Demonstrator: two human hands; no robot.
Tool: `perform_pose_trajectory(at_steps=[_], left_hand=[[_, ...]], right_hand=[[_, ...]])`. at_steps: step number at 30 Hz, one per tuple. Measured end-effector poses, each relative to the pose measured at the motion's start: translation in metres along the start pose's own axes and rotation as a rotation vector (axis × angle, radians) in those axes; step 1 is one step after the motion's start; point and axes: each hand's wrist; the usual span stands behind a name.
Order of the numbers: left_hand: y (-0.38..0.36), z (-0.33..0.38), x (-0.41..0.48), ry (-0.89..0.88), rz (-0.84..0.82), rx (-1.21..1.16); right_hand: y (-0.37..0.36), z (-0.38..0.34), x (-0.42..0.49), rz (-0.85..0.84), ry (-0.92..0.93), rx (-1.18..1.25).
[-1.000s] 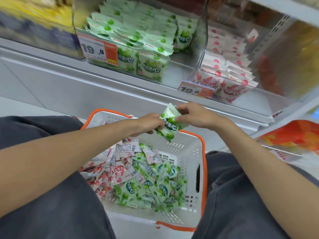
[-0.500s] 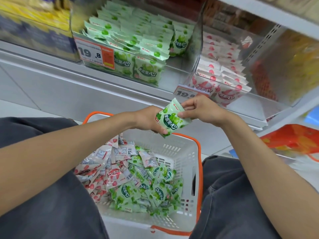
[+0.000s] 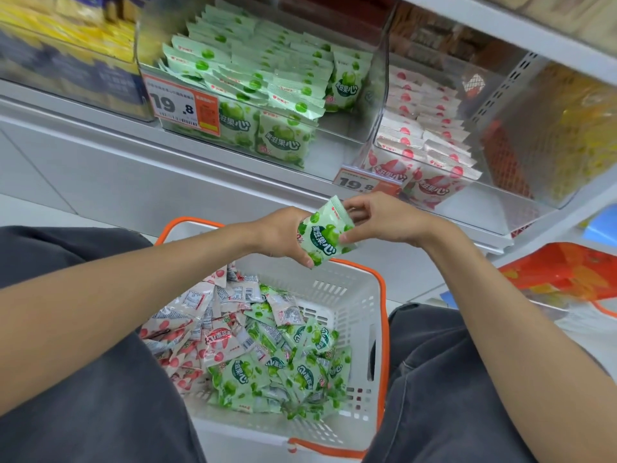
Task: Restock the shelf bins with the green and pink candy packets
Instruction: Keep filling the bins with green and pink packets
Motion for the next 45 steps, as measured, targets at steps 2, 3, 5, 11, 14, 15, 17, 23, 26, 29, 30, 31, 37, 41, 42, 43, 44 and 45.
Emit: perform_pose_trajectory(at_steps=[2,3,5,11,14,15,17,23,26,29,30,31,37,41,42,43,44,45], left_hand=[[0.001,0.000,0.000,-0.006,0.024,0.015],[0.002,0.000,0.000,-0.010,0.027,0.001],[0.011,0.004,-0.003,-0.032,0.037,-0.031],[0.102,0.045,-0.019,-0.175,0.655,-0.087],[0.149,0.065,0.002,-0.145,0.845,0.158],[0.160,0.070,0.015,-0.099,0.843,0.284],[0.177,0.074,0.042,0.015,0.761,0.523],[0.191,0.047,0.078,0.110,0.606,0.691],[0.188,0.043,0.078,0.069,0.644,0.682],[0.188,0.042,0.078,0.065,0.653,0.673],[0.188,0.042,0.079,0.061,0.656,0.675],[0.188,0.041,0.079,0.057,0.661,0.677],[0.187,0.043,0.078,0.051,0.680,0.682],[0.187,0.043,0.077,0.057,0.678,0.682],[0.187,0.043,0.076,0.058,0.679,0.683],[0.186,0.044,0.076,0.057,0.681,0.685],[0.186,0.044,0.075,0.058,0.682,0.686],[0.186,0.044,0.075,0.057,0.682,0.685]], right_hand=[[-0.008,-0.004,0.003,0.022,0.043,-0.047],[-0.010,-0.005,0.005,0.043,0.056,-0.085],[-0.007,-0.007,0.006,0.100,0.077,-0.170],[0.054,-0.049,-0.007,0.473,0.226,-0.138],[0.083,-0.076,0.013,0.611,0.317,-0.170],[0.090,-0.082,0.025,0.639,0.325,-0.262],[0.101,-0.086,0.052,0.682,0.305,-0.501],[0.138,-0.080,0.123,0.576,0.044,-0.949],[0.158,-0.083,0.146,0.468,-0.040,-1.077],[0.171,-0.081,0.163,0.421,-0.041,-1.125],[0.173,-0.080,0.167,0.392,-0.061,-1.128],[0.174,-0.079,0.171,0.363,-0.075,-1.117],[0.178,-0.073,0.184,0.309,-0.106,-1.060],[0.180,-0.067,0.191,0.279,-0.069,-1.048],[0.182,-0.066,0.192,0.268,-0.064,-1.047],[0.184,-0.066,0.191,0.260,-0.067,-1.042],[0.186,-0.067,0.190,0.251,-0.070,-1.037],[0.189,-0.068,0.190,0.251,-0.072,-1.026]])
Point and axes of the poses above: each hand's wrist, its own x-axis towards the middle knuckle, its own y-axis out of the back of the hand, z = x × y, and after that the axes turned 12 degrees about y, right-handed
